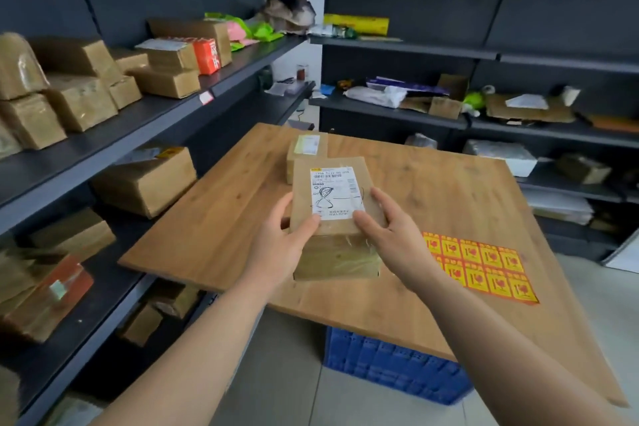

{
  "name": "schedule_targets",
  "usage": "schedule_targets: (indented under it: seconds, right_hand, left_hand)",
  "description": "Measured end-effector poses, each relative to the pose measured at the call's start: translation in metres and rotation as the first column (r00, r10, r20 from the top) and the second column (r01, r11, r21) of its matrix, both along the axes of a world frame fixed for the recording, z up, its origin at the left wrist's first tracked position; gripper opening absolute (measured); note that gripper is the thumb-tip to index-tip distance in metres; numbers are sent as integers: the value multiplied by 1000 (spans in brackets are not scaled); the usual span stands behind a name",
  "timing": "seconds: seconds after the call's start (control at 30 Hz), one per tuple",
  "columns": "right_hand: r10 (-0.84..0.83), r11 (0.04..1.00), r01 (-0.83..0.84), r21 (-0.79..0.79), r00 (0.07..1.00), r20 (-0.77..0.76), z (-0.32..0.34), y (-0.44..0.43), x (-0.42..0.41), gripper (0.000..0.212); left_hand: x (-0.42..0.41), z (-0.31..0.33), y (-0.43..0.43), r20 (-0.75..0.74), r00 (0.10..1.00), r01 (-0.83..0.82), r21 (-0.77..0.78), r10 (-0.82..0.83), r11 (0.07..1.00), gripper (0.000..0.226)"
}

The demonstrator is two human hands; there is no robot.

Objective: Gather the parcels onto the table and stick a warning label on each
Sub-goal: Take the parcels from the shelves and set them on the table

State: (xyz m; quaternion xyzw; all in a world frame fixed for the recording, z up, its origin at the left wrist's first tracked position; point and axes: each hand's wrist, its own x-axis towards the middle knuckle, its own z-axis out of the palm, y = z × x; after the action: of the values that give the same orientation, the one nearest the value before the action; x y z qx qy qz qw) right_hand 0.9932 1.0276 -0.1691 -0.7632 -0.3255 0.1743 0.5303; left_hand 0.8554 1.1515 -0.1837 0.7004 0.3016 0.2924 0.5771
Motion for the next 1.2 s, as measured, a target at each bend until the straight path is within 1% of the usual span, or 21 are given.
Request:
schedule_targets:
  seconds: [0.1, 0.2, 0.27, 0.3, 0.37, 0.43, 0.47, 0.53, 0.6, 0.8, 0.9, 1.03, 1.1, 1.2]
  right_hand:
    - [-10, 1000, 10, -1, 1000, -25, -8, 17, 50, 64]
    - [-12, 1000, 12, -11, 999, -40, -15, 34, 100, 63]
    - [-4, 1000, 3, -16, 998, -58, -21, 47, 131, 60]
    - [-3, 1000, 2, -21, 997, -72, -25, 54, 145, 57]
    - [-6, 999, 3, -36, 996, -85, -34, 67, 170, 44]
    - [-17, 999, 12, -43, 995, -99, -45, 81, 193, 37]
    - [-22, 999, 17, -47, 994, -108, -50, 88, 203, 39]
    - [-38, 998, 30, -62, 991, -130, -61, 106, 225, 55]
    - [-67, 995, 55, -85, 987, -145, -71, 123, 244, 67]
    - [-146, 984, 124, -129, 973, -180, -101, 174, 289, 69]
    - [-167, 979, 139, -147, 966, -197, -114, 191, 304, 69]
    - [-194, 971, 157, -183, 959, -207, -130, 208, 320, 74]
    - [-193, 967, 150, -204, 959, -210, -138, 214, 326, 74]
    - [-192, 965, 142, -221, 956, -223, -150, 220, 333, 74]
  left_hand:
    - [52, -6, 20, -26, 1000, 7, -16, -7, 1000, 49]
    - [102, -14, 40, -54, 998, 22, -38, -24, 999, 42]
    - [133, -21, 54, -53, 998, 36, -51, -38, 998, 43]
    - [148, -25, 62, -52, 998, 42, -60, -45, 997, 47]
    - [175, -34, 77, -51, 997, 52, -80, -56, 995, 53]
    - [200, -44, 93, -61, 995, 74, -95, -80, 993, 53]
    - [212, -48, 102, -69, 993, 92, -101, -99, 991, 50]
    - [234, -57, 121, -81, 988, 127, -102, -135, 987, 40]
    - [255, -65, 140, -91, 984, 144, -110, -154, 983, 37]
    - [309, -92, 195, -163, 972, 150, -126, -170, 981, 44]
    - [327, -105, 212, -195, 965, 151, -140, -177, 978, 61]
    - [348, -124, 229, -235, 952, 168, -130, -195, 977, 57]
    - [356, -131, 235, -265, 942, 174, -132, -204, 976, 63]
    - [362, -139, 242, -286, 934, 185, -118, -212, 976, 65]
